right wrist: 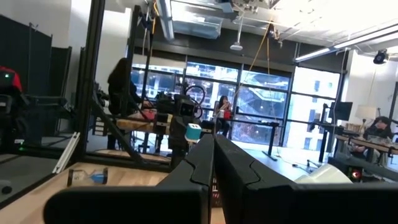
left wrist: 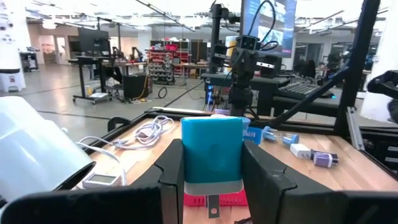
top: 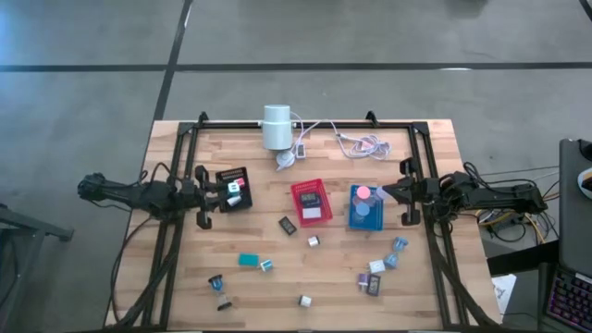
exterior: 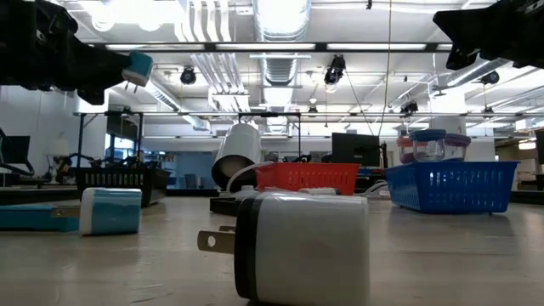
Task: Pick & Place Office items
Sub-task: Put the top blue charger adapter into the black bin
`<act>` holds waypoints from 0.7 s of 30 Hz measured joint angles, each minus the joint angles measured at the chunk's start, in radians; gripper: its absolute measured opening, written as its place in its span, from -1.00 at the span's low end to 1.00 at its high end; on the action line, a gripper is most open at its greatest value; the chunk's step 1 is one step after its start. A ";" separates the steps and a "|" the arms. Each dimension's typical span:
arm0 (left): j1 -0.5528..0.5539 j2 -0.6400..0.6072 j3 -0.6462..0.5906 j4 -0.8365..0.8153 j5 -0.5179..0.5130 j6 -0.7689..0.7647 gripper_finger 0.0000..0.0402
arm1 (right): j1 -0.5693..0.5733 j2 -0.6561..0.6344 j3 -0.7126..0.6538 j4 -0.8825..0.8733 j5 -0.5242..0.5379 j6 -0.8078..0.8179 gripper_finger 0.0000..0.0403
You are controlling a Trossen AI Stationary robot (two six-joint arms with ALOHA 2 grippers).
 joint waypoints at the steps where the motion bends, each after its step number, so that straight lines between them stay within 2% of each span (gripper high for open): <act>1: 0.000 0.000 0.000 0.000 -0.011 0.001 -0.51 | 0.000 0.000 0.000 0.001 0.000 -0.003 -0.96; 5: 0.000 0.004 0.003 0.000 -0.109 -0.012 -0.51 | 0.000 0.000 0.000 0.025 0.000 -0.016 -0.96; 7: 0.001 0.014 0.030 -0.007 -0.126 -0.015 -0.51 | 0.000 0.000 0.000 0.033 0.000 -0.025 -0.96; 10: 0.001 0.046 0.128 -0.024 -0.152 -0.032 -0.51 | 0.000 0.000 0.000 0.029 0.000 -0.026 -0.96; 13: 0.002 0.120 0.258 -0.120 -0.237 -0.065 -0.51 | 0.000 0.000 0.000 0.032 0.000 -0.028 -0.96; 17: 0.012 0.300 0.464 -0.377 -0.298 -0.146 -0.51 | 0.000 0.000 0.000 0.052 0.000 -0.052 -0.96; 21: 0.031 0.530 0.651 -0.675 -0.341 -0.334 -0.51 | 0.000 0.000 0.000 0.056 0.000 -0.053 -0.96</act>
